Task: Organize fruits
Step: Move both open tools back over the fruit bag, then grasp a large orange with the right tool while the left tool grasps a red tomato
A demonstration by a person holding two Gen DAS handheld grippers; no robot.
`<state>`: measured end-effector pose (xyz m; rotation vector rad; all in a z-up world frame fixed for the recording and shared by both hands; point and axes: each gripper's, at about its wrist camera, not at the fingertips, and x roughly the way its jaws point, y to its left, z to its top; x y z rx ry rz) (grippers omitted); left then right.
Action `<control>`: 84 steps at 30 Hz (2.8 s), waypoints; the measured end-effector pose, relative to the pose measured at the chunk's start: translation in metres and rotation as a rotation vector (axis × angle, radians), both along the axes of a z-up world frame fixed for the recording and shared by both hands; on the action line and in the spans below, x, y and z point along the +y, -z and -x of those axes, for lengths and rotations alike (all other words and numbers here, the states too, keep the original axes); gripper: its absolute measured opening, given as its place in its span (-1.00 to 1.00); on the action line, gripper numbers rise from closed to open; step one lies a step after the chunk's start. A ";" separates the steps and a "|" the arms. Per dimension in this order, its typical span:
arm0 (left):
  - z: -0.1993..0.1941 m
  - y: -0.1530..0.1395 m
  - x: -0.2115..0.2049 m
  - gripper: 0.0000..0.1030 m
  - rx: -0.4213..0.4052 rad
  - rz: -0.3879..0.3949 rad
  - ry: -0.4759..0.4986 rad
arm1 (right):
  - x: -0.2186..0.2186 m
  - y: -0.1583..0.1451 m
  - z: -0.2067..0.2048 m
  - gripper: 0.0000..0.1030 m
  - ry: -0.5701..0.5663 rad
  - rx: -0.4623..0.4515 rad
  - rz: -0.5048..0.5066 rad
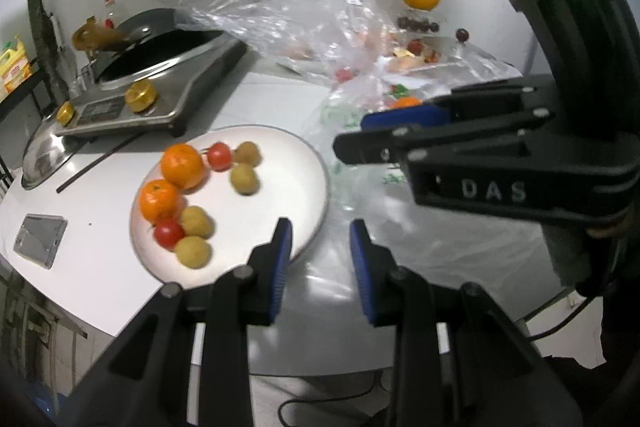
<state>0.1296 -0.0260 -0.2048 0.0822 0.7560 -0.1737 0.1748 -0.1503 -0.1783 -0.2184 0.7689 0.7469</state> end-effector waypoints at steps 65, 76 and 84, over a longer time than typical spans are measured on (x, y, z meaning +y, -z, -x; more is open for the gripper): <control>-0.114 0.014 -0.044 0.14 0.025 0.048 0.037 | -0.094 0.047 -0.115 -0.02 0.237 0.112 0.020; -0.115 0.016 -0.057 0.14 0.038 0.028 0.039 | -0.103 0.049 -0.119 -0.09 0.222 0.153 -0.029; -0.116 0.015 -0.073 0.14 0.038 -0.003 0.059 | -0.114 0.041 -0.108 -0.12 0.209 0.130 -0.038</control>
